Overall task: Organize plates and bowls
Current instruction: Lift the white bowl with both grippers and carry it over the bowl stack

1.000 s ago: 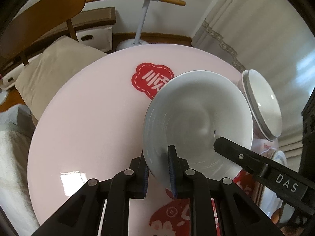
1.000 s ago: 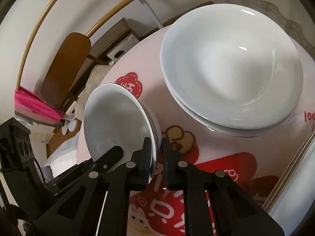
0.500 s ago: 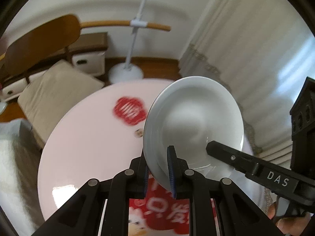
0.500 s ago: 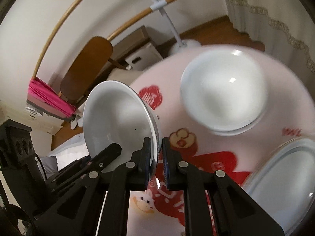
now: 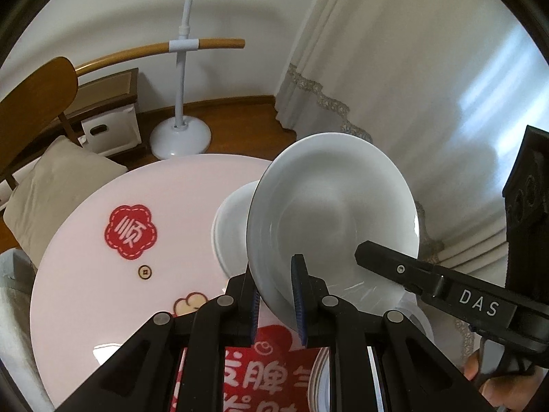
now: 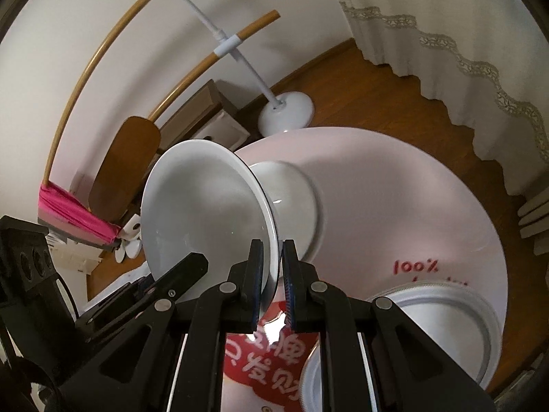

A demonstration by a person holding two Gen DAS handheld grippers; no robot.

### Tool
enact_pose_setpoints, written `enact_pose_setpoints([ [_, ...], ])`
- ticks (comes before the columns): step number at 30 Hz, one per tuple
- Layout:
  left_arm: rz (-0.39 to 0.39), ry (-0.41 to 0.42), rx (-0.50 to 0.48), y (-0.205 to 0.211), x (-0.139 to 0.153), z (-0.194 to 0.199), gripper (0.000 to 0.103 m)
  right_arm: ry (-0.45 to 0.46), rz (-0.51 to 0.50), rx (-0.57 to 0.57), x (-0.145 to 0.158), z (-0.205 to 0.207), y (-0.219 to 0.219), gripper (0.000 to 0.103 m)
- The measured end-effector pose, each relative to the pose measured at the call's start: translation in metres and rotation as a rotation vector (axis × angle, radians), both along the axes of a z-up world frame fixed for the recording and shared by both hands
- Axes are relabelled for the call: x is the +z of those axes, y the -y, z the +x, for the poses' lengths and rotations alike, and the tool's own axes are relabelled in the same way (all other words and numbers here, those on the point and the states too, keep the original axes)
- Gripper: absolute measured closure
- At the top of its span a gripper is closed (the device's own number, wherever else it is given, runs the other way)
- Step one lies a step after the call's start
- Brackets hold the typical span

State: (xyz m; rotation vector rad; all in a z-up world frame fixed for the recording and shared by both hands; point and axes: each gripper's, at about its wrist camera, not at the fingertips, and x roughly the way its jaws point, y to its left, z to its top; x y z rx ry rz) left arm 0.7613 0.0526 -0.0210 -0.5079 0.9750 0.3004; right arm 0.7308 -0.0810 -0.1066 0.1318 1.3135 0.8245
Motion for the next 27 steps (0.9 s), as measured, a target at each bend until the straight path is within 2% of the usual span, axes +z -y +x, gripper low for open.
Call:
enact_pose_setpoints([
  [6,-0.007,-0.037,0.009,0.004,-0.007,0.031,0.090,-0.018,-0.012,0.001,-0.008,0.014,0.002,0.092],
  [27,-0.063,-0.105,0.042,-0.005,-0.026,0.043,0.089,-0.033,-0.087,-0.003,-0.026,0.020,-0.012,0.092],
])
